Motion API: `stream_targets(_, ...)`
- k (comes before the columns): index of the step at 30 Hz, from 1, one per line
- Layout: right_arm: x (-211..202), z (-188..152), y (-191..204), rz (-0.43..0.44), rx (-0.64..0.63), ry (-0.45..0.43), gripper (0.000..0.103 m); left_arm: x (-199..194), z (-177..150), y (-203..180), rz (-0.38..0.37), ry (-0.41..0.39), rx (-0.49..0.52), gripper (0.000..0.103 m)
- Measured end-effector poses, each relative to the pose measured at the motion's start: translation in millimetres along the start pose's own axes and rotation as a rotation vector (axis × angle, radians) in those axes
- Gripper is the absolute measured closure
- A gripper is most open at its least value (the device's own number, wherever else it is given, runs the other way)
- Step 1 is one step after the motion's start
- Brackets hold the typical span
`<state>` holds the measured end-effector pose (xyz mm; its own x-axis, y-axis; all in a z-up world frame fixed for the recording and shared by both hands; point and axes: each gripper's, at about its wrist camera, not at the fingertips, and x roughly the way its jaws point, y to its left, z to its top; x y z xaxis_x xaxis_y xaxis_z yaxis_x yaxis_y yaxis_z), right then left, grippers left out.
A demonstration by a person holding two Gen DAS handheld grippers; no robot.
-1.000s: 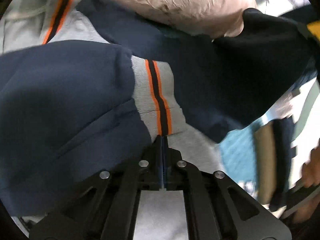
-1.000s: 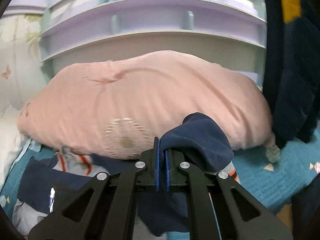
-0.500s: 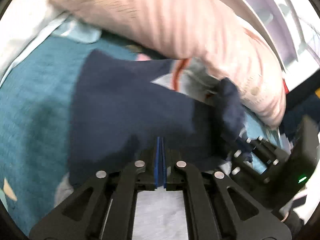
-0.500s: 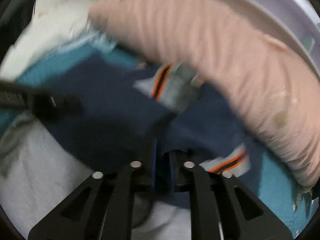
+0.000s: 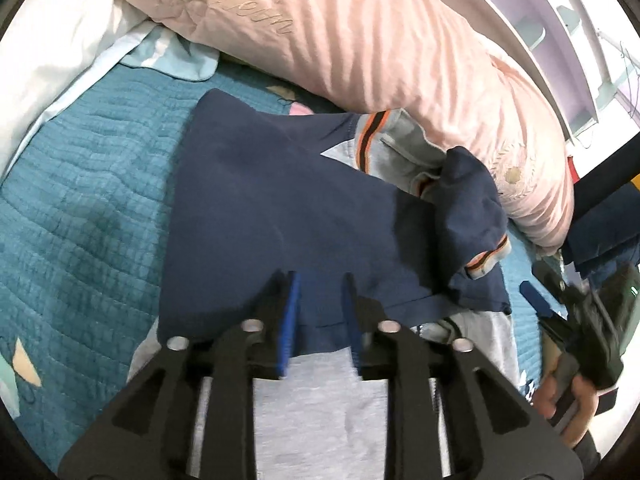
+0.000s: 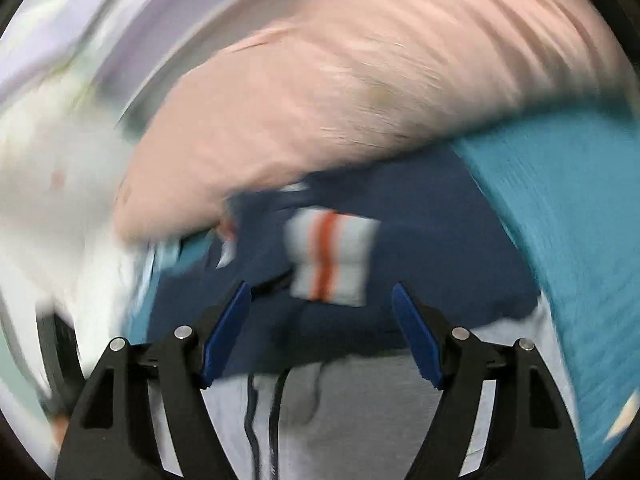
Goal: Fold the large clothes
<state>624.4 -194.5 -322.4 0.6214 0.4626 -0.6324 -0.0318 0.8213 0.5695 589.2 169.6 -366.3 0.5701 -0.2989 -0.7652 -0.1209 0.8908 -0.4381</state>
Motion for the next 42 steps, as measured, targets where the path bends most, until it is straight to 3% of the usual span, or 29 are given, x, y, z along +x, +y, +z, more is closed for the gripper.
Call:
stream_targets(4, 23.6, 10.6, -6.3, 0.013, 0.035, 0.011, 0.033, 6.1, -2.2, 5.1, 0.012, 0.031, -0.002, 0.079)
stream_targets(5, 31.4, 13.1, -7.6, 0.023, 0.050, 0.024, 0.042, 6.5, -2.6, 6.4, 0.011, 0.034, -0.005, 0.079)
stream_targets(6, 37.8, 17.0, -10.0, 0.038, 0.068, 0.037, 0.064, 5.5, -3.1, 7.1, 0.009, 0.033, -0.007, 0.079)
stream_targets(8, 45.7, 20.4, -13.1, 0.043, 0.099, 0.055, 0.094, 2.3, -4.3, 7.8, 0.006, 0.034, -0.003, 0.074)
stream_targets(11, 22.6, 22.3, 24.7, 0.005, -0.050, -0.044, 0.097, -6.9, -6.2, 9.0, 0.008, 0.026, 0.008, 0.072)
stream_targets(14, 12.5, 20.1, 88.3, 0.068, -0.241, -0.088, 0.097, -19.6, -7.1, 12.3, 0.018, -0.001, 0.006, 0.070)
stream_targets(17, 18.2, 3.4, 161.5, 0.187, -0.390, -0.028, 0.097, -29.0, -7.4, 19.3, 0.032, -0.015, -0.009, 0.070)
stream_targets(19, 36.4, -13.8, 199.7, 0.259, -0.466, 0.069, 0.098, -34.0, -7.2, 25.2, 0.036, -0.020, -0.018, 0.070)
stream_targets(23, 51.7, -34.0, 229.9, 0.231, -0.563, 0.122, 0.094, -39.6, -6.5, 32.0, 0.056, -0.012, -0.015, 0.069)
stream_targets(25, 43.6, -29.1, 218.0, 0.243, -0.522, 0.106, 0.092, -41.2, -4.9, 33.1, 0.078, -0.021, -0.013, 0.060)
stream_targets(27, 37.0, -16.8, 193.9, 0.196, -0.473, 0.078, 0.086, -39.9, -0.7, 32.1, 0.073, -0.033, -0.016, 0.059)
stream_targets(30, 32.3, 4.6, 137.1, 0.076, -0.401, 0.081, 0.085, -32.6, 8.5, 22.7, 0.070, -0.043, -0.001, 0.058)
stream_targets(32, 27.9, 17.1, 93.8, -0.033, -0.378, 0.087, 0.085, -27.6, 16.3, 11.4, 0.072, -0.053, 0.031, 0.044)
stream_targets(34, 21.5, 26.5, 49.9, -0.127, -0.349, 0.100, 0.085, -24.0, 22.2, -1.9, 0.065, -0.065, 0.055, 0.043)
stream_targets(37, 13.4, 31.9, -2.4, -0.192, -0.282, 0.136, 0.085, -9.3, 30.8, -20.7, 0.030, -0.052, 0.093, 0.038)
stream_targets(40, 19.7, 30.3, -38.3, -0.215, -0.241, 0.203, 0.086, 15.8, 35.7, -27.7, 0.076, -0.012, 0.110, 0.038)
stream_targets(42, 26.4, 24.3, -59.3, -0.319, -0.254, 0.240, 0.092, 33.7, 36.5, -27.3, 0.100, 0.046, 0.107, 0.038)
